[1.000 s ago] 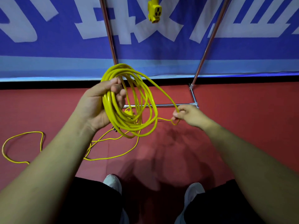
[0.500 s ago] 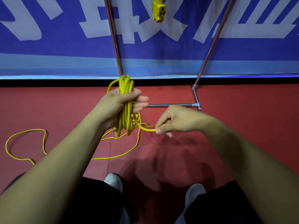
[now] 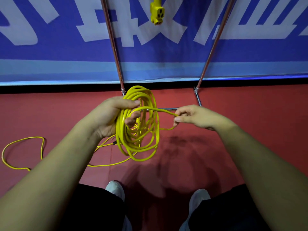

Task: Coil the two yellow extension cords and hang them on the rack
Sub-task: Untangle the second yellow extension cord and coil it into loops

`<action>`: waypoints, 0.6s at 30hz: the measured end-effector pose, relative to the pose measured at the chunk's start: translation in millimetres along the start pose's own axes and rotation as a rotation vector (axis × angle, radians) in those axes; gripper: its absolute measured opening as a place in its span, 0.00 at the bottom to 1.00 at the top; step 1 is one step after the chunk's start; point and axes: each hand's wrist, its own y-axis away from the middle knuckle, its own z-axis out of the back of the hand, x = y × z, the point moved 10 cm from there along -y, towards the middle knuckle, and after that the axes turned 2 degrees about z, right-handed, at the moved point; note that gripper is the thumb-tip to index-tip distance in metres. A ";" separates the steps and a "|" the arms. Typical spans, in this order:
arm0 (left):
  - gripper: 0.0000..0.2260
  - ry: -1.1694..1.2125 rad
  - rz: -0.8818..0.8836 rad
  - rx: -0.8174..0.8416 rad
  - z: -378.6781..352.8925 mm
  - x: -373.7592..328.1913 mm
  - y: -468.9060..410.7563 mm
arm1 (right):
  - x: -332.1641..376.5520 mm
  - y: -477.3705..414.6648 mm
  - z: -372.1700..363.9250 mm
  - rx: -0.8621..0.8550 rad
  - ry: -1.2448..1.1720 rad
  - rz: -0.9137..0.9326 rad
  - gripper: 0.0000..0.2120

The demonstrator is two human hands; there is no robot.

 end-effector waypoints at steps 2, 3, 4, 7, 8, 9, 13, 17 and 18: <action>0.06 -0.148 0.014 -0.059 7.5 2.6 2.4 | 0.8 -1.8 11.0 -0.160 -0.283 0.014 0.01; 0.07 -0.174 0.018 -0.066 6.9 3.8 3.9 | 8.0 -1.5 18.8 -0.246 -0.412 0.047 0.02; 0.08 -0.175 0.022 -0.059 4.6 5.4 4.9 | 17.9 0.0 26.4 -0.314 -0.501 0.084 0.04; 0.09 -0.150 0.032 -0.025 -6.9 7.3 9.2 | 49.8 2.9 32.9 -0.344 -0.535 0.167 0.05; 0.09 -0.145 0.029 -0.016 -10.1 7.3 9.8 | 61.8 4.1 28.1 -0.314 -0.459 0.185 0.05; 0.09 -0.143 0.029 -0.006 -14.3 7.3 10.9 | 75.1 6.5 20.8 -0.274 -0.365 0.204 0.04; 0.10 -0.132 0.038 -0.021 -18.0 12.5 9.0 | 121.1 14.3 -1.8 -0.181 -0.134 0.296 0.02; 0.08 0.008 0.072 0.142 -22.6 15.5 9.8 | 119.6 14.2 -2.1 -0.176 -0.157 0.301 0.09; 0.09 0.072 0.074 0.216 -25.6 14.0 10.9 | 109.9 12.0 -4.4 -0.145 -0.125 0.272 0.11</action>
